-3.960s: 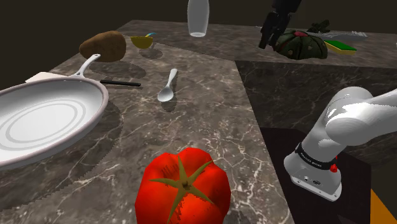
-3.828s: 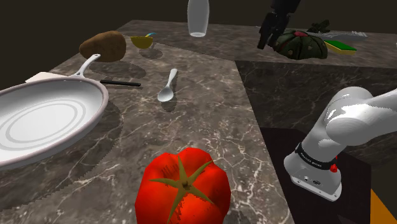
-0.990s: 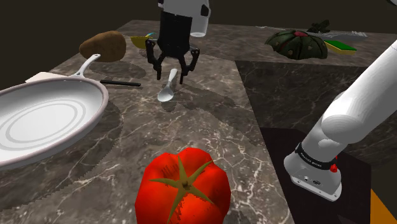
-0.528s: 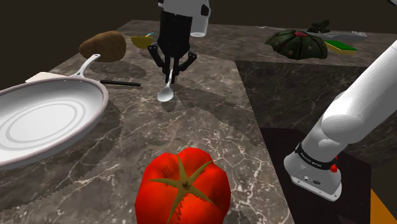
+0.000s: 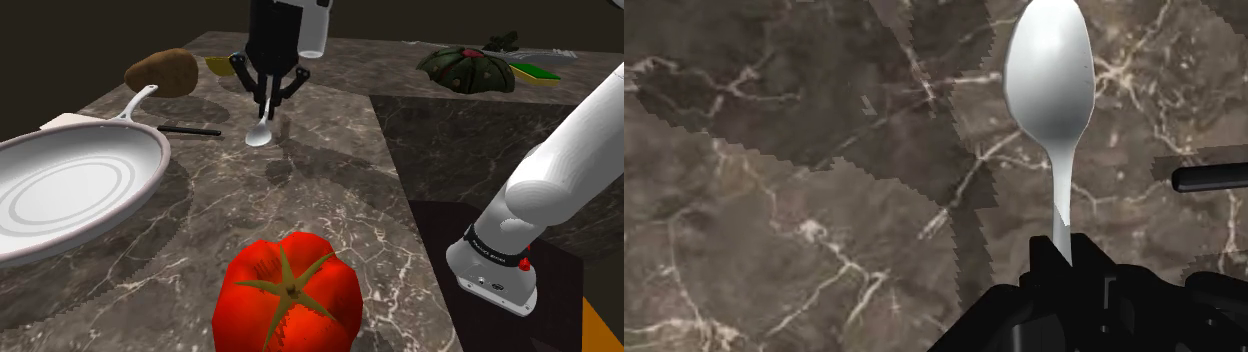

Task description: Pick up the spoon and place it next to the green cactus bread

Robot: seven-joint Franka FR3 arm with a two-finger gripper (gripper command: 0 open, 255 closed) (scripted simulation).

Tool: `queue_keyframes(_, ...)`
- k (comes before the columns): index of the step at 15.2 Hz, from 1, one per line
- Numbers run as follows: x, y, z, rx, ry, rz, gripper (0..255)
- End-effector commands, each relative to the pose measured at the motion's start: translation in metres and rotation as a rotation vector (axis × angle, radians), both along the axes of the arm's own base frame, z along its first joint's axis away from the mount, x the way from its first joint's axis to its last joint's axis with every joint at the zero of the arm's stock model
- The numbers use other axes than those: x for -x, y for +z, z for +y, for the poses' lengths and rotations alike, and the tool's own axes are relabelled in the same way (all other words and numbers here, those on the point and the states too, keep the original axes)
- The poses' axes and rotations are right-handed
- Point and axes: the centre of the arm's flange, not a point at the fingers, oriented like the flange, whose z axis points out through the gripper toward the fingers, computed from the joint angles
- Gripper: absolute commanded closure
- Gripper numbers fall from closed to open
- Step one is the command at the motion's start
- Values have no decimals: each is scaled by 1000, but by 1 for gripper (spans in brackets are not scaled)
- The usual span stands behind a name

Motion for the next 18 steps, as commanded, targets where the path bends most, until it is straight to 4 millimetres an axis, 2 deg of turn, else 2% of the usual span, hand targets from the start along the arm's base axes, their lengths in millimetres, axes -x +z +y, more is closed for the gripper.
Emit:
queue_keyframes(1, 0, 12, 0, 0, 0, 0, 255)
queue_keyframes(18, 0, 102, 0, 0, 0, 0, 255)
